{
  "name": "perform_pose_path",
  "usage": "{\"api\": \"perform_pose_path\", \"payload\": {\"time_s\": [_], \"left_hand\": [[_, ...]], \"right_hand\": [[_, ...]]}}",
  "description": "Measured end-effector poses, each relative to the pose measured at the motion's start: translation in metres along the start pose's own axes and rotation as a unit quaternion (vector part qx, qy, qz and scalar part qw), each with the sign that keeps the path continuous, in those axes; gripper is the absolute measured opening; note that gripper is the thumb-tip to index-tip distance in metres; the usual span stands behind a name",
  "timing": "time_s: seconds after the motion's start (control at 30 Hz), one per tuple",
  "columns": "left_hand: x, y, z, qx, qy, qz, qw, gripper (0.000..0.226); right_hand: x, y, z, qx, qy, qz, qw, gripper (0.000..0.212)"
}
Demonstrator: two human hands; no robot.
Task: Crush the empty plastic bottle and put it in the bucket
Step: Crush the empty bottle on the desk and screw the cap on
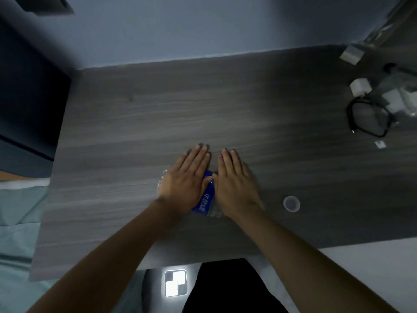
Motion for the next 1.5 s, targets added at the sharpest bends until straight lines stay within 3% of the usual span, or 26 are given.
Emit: {"api": "perform_pose_path", "payload": {"time_s": [0.17, 0.27, 0.37, 0.5, 0.6, 0.87, 1.0, 1.13, 1.37, 1.5], "left_hand": [[0.003, -0.002, -0.003, -0.022, 0.091, -0.036, 0.995, 0.060], [0.004, 0.007, 0.004, -0.067, 0.035, -0.012, 0.997, 0.057], [-0.004, 0.006, 0.006, -0.048, 0.011, -0.008, 0.999, 0.058], [0.008, 0.005, 0.007, -0.056, 0.013, 0.008, 0.998, 0.059], [0.023, 0.009, 0.005, -0.065, 0.056, 0.042, 0.995, 0.044], [0.026, 0.006, 0.007, -0.111, 0.061, 0.016, 0.992, 0.040], [0.022, 0.001, 0.001, -0.088, 0.080, -0.004, 0.993, 0.047], [0.021, 0.003, 0.002, -0.084, 0.094, -0.036, 0.991, 0.045], [0.029, 0.007, -0.004, -0.051, 0.120, -0.069, 0.989, 0.040], [0.024, 0.009, -0.017, -0.009, 0.113, -0.098, 0.989, 0.046]], "right_hand": [[-0.001, 0.000, 0.001, 0.000, 0.014, 0.008, 1.000, 0.059], [-0.001, 0.001, 0.001, -0.010, 0.012, 0.014, 1.000, 0.066], [-0.001, 0.000, 0.000, -0.021, 0.022, 0.017, 0.999, 0.064], [0.000, 0.001, 0.000, -0.025, 0.008, 0.018, 1.000, 0.059], [0.003, 0.003, 0.001, -0.023, 0.000, 0.025, 0.999, 0.061], [0.008, 0.008, 0.000, -0.011, -0.005, 0.027, 1.000, 0.059], [0.013, 0.013, -0.003, -0.002, -0.007, 0.028, 1.000, 0.064], [0.011, 0.017, -0.003, 0.002, -0.056, 0.020, 0.998, 0.051], [0.044, 0.036, 0.022, -0.025, -0.242, 0.114, 0.963, 0.038], [0.056, 0.073, 0.070, -0.071, -0.199, 0.129, 0.969, 0.033]]}}
Point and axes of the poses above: each hand's wrist, its own y-axis away from the middle knuckle, its own x-axis out of the back of the hand, z = x × y, the point moved 9 cm from there along -y, towards the middle knuckle, and after that the axes turned 14 degrees about x, right-handed, at the moved point
